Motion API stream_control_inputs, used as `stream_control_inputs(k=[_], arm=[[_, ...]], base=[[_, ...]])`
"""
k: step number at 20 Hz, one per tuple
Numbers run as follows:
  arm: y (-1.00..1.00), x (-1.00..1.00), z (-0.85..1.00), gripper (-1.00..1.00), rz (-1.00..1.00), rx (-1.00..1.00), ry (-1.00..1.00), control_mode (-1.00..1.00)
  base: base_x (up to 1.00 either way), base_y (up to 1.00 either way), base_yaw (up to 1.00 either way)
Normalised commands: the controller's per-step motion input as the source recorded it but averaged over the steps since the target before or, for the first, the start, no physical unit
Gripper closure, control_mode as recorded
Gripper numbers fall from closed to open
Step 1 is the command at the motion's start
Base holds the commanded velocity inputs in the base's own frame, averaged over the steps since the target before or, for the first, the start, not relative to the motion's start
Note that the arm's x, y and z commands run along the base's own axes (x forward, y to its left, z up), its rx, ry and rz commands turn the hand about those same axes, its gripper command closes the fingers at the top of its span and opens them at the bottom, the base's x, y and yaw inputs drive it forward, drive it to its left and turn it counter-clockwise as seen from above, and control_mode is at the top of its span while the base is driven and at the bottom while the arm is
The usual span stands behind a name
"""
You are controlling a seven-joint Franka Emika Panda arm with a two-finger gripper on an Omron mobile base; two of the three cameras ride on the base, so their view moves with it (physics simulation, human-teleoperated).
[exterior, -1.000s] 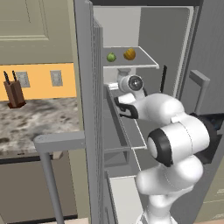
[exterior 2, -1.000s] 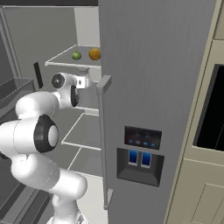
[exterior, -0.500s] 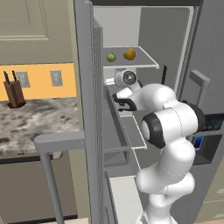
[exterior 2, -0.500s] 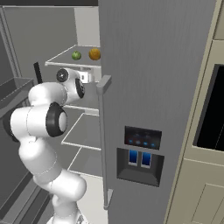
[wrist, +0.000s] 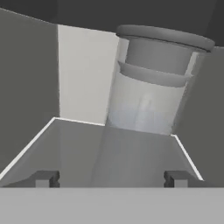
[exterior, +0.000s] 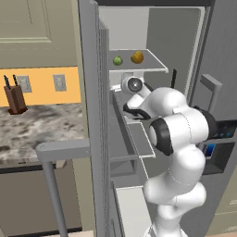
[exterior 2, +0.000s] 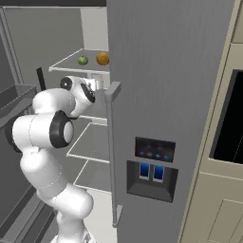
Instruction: Move the squash and brussel sprout from the second highest shelf to the top shelf to make space. Then, place the pitcher from the counter on the cleared second highest shelf.
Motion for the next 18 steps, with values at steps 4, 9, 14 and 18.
stream_control_inputs(k=[4,9,14,18], arm=[[0.00,-0.37,-0.06,-1.00,-0.05,-0.06,-0.13,-1.00],[0.05,-0.79,0.00,-1.00,-0.03,-0.05,-0.13,-1.00],[0.04,-1.00,0.06,-1.00,-0.03,0.00,-0.01,-1.00],[-0.01,-0.95,0.51,-1.00,-0.02,0.11,0.00,-1.00]], base=[[0.00,0.00,0.00],[0.00,0.00,0.00],[0.00,0.00,0.00],[0.00,0.00,0.00]])
